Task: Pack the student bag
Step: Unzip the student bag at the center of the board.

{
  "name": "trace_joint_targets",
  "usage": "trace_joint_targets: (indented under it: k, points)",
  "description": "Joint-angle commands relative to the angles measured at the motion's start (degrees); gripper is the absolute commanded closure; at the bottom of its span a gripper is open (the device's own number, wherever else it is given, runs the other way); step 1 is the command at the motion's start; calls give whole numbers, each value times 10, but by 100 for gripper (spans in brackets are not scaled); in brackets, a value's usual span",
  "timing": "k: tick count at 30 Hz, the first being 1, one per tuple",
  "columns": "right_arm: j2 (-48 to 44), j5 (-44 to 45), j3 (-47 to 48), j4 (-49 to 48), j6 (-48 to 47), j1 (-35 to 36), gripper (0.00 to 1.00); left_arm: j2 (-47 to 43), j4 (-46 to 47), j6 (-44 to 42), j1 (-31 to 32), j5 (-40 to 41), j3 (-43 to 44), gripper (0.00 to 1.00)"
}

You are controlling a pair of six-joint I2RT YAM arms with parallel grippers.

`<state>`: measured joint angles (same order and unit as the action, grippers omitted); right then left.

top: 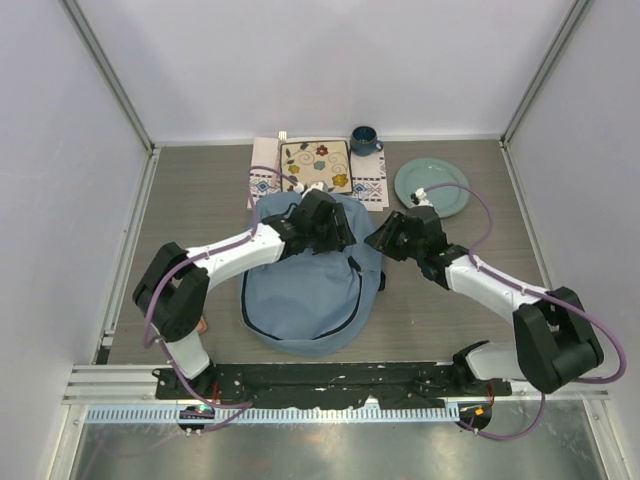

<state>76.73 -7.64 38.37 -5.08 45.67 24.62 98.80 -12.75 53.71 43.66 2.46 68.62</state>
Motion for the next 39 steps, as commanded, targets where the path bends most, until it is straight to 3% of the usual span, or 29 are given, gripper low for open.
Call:
trace_joint_targets:
  k: [1, 10, 17, 28, 39]
  points:
    - [-68, 116, -4, 42, 13, -18, 59, 14, -106, -48, -3, 54, 52, 36]
    - [-199, 228, -58, 114, 38, -34, 59, 58, -206, -113, 27, 142, 155, 36]
    - [-305, 287, -80, 152, 41, -55, 58, 75, -220, -151, 61, 176, 198, 36]
    - [-333, 282, -82, 169, 34, -66, 57, 123, -195, -210, 86, 151, 228, 36]
    - [-332, 272, -86, 168, 29, -68, 58, 182, -249, -277, 95, 208, 282, 42]
